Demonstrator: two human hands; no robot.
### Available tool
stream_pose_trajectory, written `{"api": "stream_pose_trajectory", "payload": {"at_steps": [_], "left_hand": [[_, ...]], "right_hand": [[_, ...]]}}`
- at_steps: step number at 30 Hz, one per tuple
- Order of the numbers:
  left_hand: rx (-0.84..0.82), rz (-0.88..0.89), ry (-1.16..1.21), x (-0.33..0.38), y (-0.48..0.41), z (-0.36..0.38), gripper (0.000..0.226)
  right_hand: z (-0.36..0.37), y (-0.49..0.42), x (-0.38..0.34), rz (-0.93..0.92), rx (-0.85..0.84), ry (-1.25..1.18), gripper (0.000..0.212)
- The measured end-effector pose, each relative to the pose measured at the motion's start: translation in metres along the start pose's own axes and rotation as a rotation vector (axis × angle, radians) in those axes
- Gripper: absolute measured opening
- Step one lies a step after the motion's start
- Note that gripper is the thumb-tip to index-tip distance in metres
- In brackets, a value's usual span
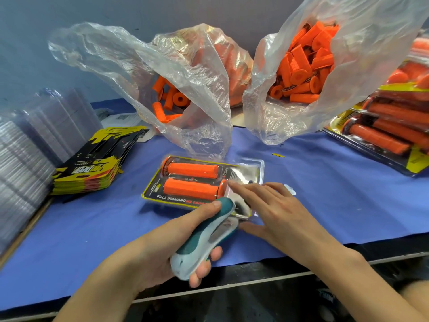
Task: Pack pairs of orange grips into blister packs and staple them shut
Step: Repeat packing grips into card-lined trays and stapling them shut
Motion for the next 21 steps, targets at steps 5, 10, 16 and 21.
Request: {"api": "stream_pose_trajectory", "payload": {"at_steps": [5, 10, 16, 21], "left_hand": [[0.124, -0.023, -0.5, 0.014, 0.064, -0.062, 0.066], [0.934, 0.086, -0.616, 0.038, 0.1, -0.149, 0.063], [1.335, -0.14, -1.147, 0.043, 0.103, -0.174, 0.063], [1.24, 0.401, -1.431, 0.073, 0.082, -0.112, 0.05]], "right_hand": [[0.001, 0.001, 0.001, -0.013, 0.032, 0.045, 0.033], [0.002, 0.003, 0.001, -0.022, 0.062, 0.05, 0.011], [0.001, 0.003, 0.004, 0.007, 0.088, 0.056, 0.024], [0.002, 0.004, 0.006, 0.025, 0.09, 0.054, 0.021]]}}
Point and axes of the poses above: each hand's wrist, its own y-axis away from the middle knuckle, its own z-axis out of the palm, x = y × z, the point moved 8 cm from there along -y, towards the middle knuckle, and after that the axes turned 7 degrees about -x, right-handed, at the moved point
